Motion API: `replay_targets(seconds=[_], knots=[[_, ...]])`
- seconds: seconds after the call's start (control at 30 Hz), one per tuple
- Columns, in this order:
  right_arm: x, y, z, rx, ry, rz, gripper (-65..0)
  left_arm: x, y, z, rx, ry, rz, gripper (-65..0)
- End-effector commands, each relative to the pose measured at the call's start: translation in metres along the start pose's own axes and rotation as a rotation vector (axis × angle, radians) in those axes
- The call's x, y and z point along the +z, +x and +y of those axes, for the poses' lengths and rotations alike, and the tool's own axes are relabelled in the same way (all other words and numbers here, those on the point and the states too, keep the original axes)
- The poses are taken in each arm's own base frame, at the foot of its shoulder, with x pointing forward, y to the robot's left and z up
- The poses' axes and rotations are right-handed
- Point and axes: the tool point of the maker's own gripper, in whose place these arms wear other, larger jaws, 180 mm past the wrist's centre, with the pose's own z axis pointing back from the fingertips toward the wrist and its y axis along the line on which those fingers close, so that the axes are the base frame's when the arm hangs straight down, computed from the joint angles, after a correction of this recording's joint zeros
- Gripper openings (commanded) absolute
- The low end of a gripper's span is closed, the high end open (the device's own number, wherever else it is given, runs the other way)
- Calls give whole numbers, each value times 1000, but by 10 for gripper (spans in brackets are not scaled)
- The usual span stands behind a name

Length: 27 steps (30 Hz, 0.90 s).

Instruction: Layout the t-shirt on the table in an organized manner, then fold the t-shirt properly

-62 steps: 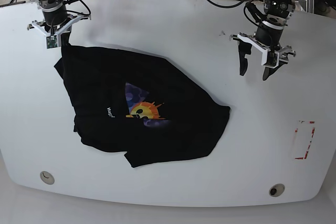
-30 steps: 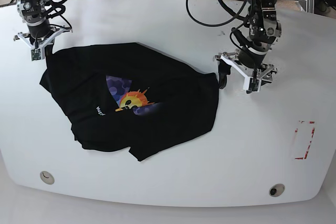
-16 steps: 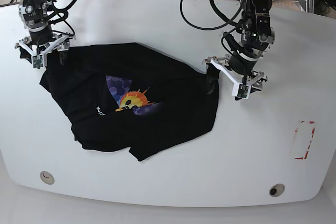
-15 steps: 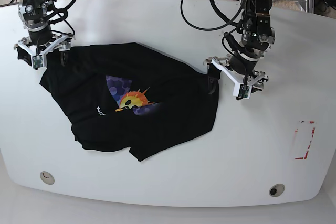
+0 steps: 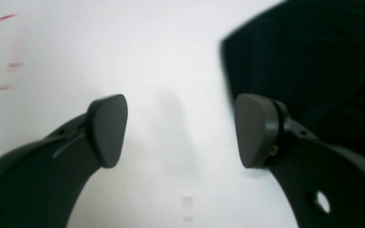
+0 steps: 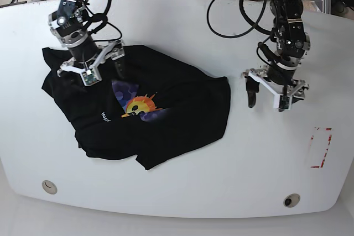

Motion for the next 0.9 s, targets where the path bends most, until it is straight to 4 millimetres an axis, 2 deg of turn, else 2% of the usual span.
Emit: replay_targets(seconds=[0.0, 0.07, 0.23, 0.3, 0.47, 0.63, 0.7, 0.87], knots=[[-4, 20, 12, 19, 36, -63, -46, 4, 18, 19, -11, 40, -58, -151], [-11, 30, 34, 37, 100, -85, -46, 5, 22, 34, -11, 75, -68, -151], [-25, 36, 87, 63, 252, -96, -46, 12, 32, 69, -31, 150, -87, -151], [-31, 39, 101, 71, 297, -98, -46, 15, 34, 79, -39, 172, -87, -151], [-45, 25, 136, 76, 405, -49, -46, 20, 35, 96, -40, 212, -91, -151], [-58, 13, 153, 76, 460, -10, -51, 26, 35, 109, -29, 249, -93, -151], [-61, 8, 155, 71, 471, 5, -81, 26, 35, 110, -28, 250, -93, -151], [-70, -4, 157, 53, 484, 44, -254, 27, 33, 110, -29, 251, -90, -151]])
